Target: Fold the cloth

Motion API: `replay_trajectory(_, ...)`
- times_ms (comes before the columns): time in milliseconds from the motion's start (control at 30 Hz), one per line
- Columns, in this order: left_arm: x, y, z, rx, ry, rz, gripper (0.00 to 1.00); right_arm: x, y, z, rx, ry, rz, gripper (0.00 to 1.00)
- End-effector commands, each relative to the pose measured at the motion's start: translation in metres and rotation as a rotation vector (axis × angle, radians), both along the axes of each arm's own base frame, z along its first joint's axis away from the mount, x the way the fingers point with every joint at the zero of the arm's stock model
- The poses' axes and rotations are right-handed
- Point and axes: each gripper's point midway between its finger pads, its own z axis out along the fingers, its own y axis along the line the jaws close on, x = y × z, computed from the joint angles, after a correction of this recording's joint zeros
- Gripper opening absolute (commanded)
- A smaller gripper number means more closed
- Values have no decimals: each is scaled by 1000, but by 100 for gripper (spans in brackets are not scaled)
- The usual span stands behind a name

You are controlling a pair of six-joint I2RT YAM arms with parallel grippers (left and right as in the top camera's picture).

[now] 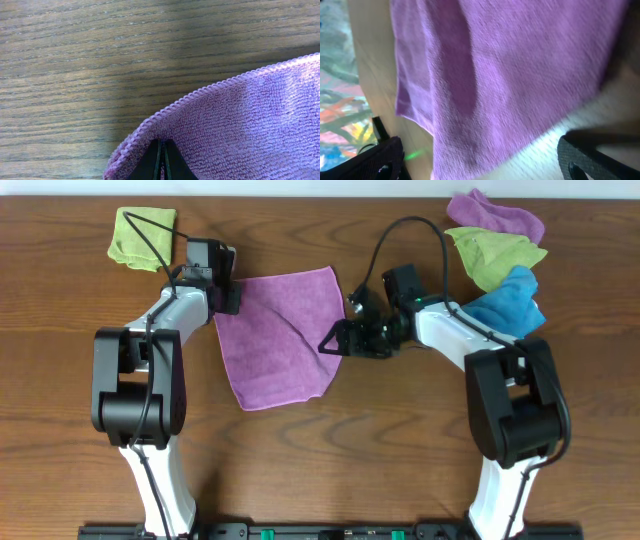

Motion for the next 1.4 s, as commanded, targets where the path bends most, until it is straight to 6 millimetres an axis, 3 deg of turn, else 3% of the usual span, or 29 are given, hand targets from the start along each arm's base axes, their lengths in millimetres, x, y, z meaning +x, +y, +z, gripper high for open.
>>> replay_trajectory(0,-7,13,-20,54,50,14,6,-8,-14,-11,-74,-13,14,99)
replay_trajectory(233,-7,-1,-10,17,53,-12,6,-3,-21,-3,-89,-43,1,99)
replay_trajectory(300,0,-8,8,16,25,-24,6,0,-27,-1,-110,-51,-14,99)
replay_trajectory(400,22,-22,59,-13,-76,-22,6,2,-42,5,-171,-66,-44,99)
replay_trajectory(500,31,-47,96,-88,-149,-78,6,1,-56,14,-235,-92,-54,98)
replay_trajectory(567,29,-72,108,-147,-165,-141,6,0,-66,26,-282,-124,-58,97)
replay_trajectory(733,10,-125,97,-183,-110,-229,6,-5,-88,61,-375,-222,-62,99)
replay_trajectory(800,6,-138,94,-166,-107,-249,6,-5,-100,64,-435,-245,-69,99)
replay_trajectory(1000,4,-149,48,-145,-37,-223,5,-3,-126,57,-447,-208,-128,98)
replay_trajectory(1367,6,-157,29,-192,-15,-215,6,12,-94,46,-198,-317,-150,99)
